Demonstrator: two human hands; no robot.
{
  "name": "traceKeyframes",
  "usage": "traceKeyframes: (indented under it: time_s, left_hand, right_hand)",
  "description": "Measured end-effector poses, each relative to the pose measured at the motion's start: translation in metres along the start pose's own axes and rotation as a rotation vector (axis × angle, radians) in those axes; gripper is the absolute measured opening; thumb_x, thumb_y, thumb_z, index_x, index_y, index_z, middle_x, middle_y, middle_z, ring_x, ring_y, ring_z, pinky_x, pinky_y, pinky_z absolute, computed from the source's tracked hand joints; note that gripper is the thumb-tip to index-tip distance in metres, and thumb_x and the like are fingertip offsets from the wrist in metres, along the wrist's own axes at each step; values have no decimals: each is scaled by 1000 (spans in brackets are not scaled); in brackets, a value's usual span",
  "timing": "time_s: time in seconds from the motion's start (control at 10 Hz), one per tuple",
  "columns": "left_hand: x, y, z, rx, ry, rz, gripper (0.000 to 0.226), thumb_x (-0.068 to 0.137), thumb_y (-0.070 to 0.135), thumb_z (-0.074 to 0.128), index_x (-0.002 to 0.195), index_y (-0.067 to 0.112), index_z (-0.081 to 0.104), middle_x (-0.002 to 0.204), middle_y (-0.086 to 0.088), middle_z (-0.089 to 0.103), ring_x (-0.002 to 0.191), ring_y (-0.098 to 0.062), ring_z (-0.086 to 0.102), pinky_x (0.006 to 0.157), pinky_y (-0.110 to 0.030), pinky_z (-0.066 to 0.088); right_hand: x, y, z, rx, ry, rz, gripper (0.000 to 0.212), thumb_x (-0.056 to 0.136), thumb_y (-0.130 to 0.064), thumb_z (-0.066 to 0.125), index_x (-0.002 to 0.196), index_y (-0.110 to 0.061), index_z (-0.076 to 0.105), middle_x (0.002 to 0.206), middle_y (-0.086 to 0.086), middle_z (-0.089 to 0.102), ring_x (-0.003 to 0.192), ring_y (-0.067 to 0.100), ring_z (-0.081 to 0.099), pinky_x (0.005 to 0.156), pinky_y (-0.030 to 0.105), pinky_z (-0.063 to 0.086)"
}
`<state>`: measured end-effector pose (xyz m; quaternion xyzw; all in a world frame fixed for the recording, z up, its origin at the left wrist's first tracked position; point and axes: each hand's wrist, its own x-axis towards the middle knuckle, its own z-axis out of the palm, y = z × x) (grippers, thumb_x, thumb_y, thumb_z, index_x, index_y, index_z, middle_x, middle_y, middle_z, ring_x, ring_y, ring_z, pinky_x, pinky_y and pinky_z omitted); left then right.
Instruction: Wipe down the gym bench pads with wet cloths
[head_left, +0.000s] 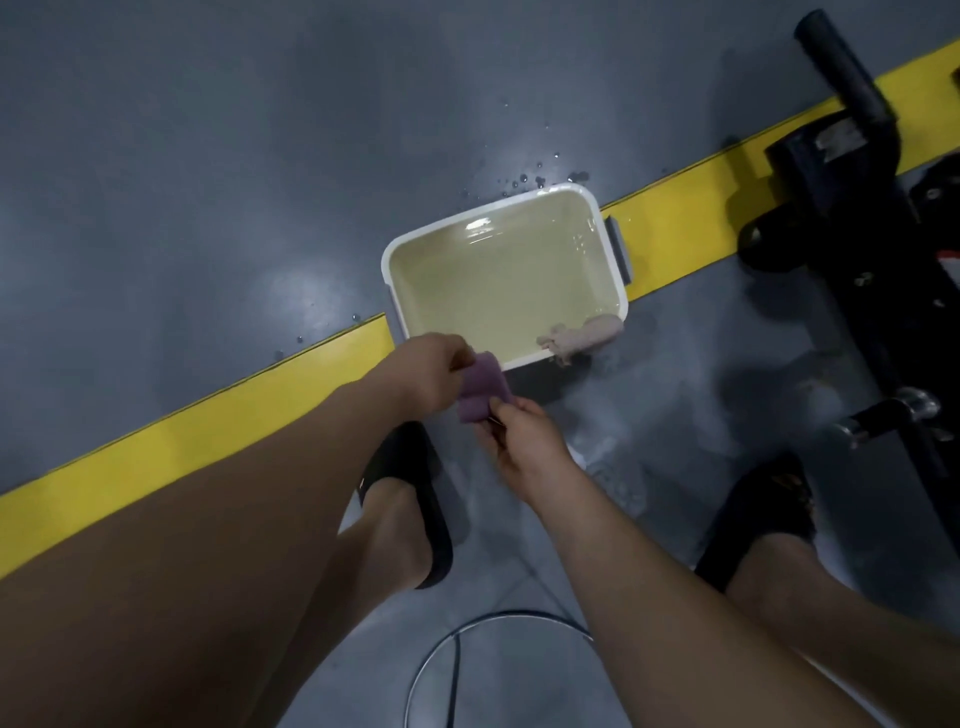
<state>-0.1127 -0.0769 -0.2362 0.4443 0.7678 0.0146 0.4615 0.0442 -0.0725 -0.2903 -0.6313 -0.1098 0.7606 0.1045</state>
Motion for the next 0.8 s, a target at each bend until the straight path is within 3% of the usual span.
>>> traceKeyframes:
  time_s: [0.1, 0.2, 0.3, 0.4, 0.5, 0.6, 0.7, 0.8]
  left_hand:
    - [3, 0, 7, 61, -11, 61, 37, 92, 12, 58, 127, 17, 69, 125, -8, 68, 117, -28, 60, 96, -33, 47]
    - [3, 4, 10, 81, -14, 49, 38, 96, 9, 54, 130, 18, 68, 127, -10, 67, 117, -30, 60, 95, -31, 46]
    - [1, 8, 9, 110, 9, 48, 39, 95, 8, 57, 131, 20, 67, 125, -11, 66, 115, -31, 61, 95, -34, 48]
    - [-4, 9, 5, 134, 14, 16, 36, 94, 19, 65, 130, 18, 68, 124, -12, 64, 114, -34, 61, 97, -41, 51]
    - [-10, 21, -7, 208, 15, -5, 39, 94, 30, 66, 130, 16, 65, 126, -10, 61, 116, -32, 60, 99, -43, 51]
    - [-20, 54, -24, 224, -2, -38, 51, 84, 33, 75, 127, 9, 62, 116, -8, 61, 106, -29, 61, 93, -41, 54]
    - [-32, 107, -37, 228, 55, 26, 41, 82, 17, 71, 122, 9, 62, 103, -7, 66, 97, -28, 64, 81, -38, 57]
    - [-64, 181, -43, 260, 84, 152, 29, 98, 16, 52, 124, 10, 63, 118, -9, 66, 105, -27, 62, 92, -35, 52]
  right_hand:
    - [-4, -6, 1, 22, -14, -16, 15, 104, -1, 48, 96, -5, 60, 84, 17, 67, 75, 22, 64, 78, 33, 55]
    - [-5, -7, -3, -116, 12, 5, 21, 102, 2, 47, 90, -9, 59, 76, 13, 60, 62, 17, 56, 59, 27, 50]
    - [-11, -9, -12, -236, 64, 14, 27, 93, 7, 44, 89, -19, 53, 65, 10, 47, 53, 18, 45, 50, 30, 38]
    - [-21, -12, -24, -302, 77, 19, 38, 87, 4, 44, 59, -15, 61, 63, 13, 46, 52, 22, 44, 54, 32, 34]
    - [-40, -21, -36, -234, 123, -6, 31, 96, -3, 43, 70, -10, 58, 64, 11, 52, 55, 22, 47, 56, 33, 37]
    - [-71, -43, -54, -222, 152, -85, 29, 98, -3, 43, 72, -14, 48, 64, 9, 46, 54, 20, 43, 54, 30, 37]
    - [-118, -76, -77, -329, 199, -217, 28, 100, -8, 45, 74, -15, 50, 67, 10, 54, 60, 24, 51, 60, 31, 41]
    - [-176, -104, -110, -470, 300, -366, 24, 98, -16, 47, 76, -19, 54, 74, 9, 63, 69, 24, 57, 67, 35, 46]
